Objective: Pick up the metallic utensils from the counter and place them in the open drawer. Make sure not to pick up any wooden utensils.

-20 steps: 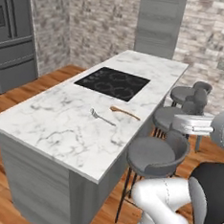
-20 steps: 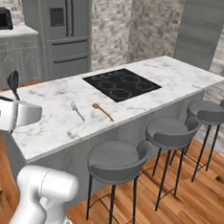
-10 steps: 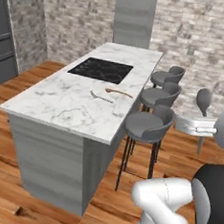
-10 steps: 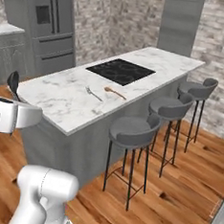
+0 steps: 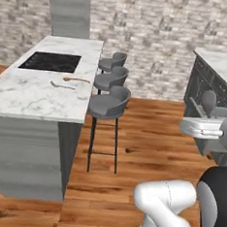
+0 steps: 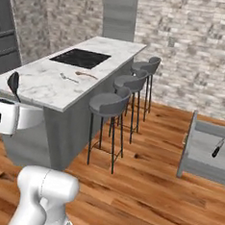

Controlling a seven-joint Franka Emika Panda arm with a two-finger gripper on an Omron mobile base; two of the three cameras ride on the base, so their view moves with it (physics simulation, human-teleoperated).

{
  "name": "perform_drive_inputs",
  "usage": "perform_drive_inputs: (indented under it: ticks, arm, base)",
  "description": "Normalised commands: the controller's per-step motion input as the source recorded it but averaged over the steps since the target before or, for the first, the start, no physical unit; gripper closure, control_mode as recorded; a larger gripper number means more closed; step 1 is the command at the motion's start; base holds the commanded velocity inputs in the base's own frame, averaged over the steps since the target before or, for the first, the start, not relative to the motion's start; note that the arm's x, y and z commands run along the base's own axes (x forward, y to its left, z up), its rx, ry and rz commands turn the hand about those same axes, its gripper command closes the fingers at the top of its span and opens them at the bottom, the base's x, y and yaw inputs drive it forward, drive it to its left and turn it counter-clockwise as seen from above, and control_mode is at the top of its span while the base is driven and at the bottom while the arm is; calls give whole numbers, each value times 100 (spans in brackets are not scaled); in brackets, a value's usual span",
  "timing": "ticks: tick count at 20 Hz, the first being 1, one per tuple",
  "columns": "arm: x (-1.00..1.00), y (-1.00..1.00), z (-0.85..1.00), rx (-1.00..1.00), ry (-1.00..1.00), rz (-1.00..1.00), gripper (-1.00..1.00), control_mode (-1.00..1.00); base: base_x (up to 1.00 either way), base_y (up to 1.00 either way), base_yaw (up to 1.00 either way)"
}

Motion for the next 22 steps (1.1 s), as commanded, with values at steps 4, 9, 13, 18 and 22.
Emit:
perform_drive_inputs:
  ticks: [4,9,13,18,22]
  arm:
    - [0,0,0,0,0,0,100,100]
    - [0,0,0,0,0,0,100,100]
    - [0,0,0,0,0,0,100,100]
    - [0,0,0,0,0,0,100,100]
    - [0,0,0,0,0,0,100,100]
  base:
    - [-12,-66,-53]
    - [16,-86,-20]
    - [79,-92,-2]
    - [65,-89,0]
    - [16,-59,0]
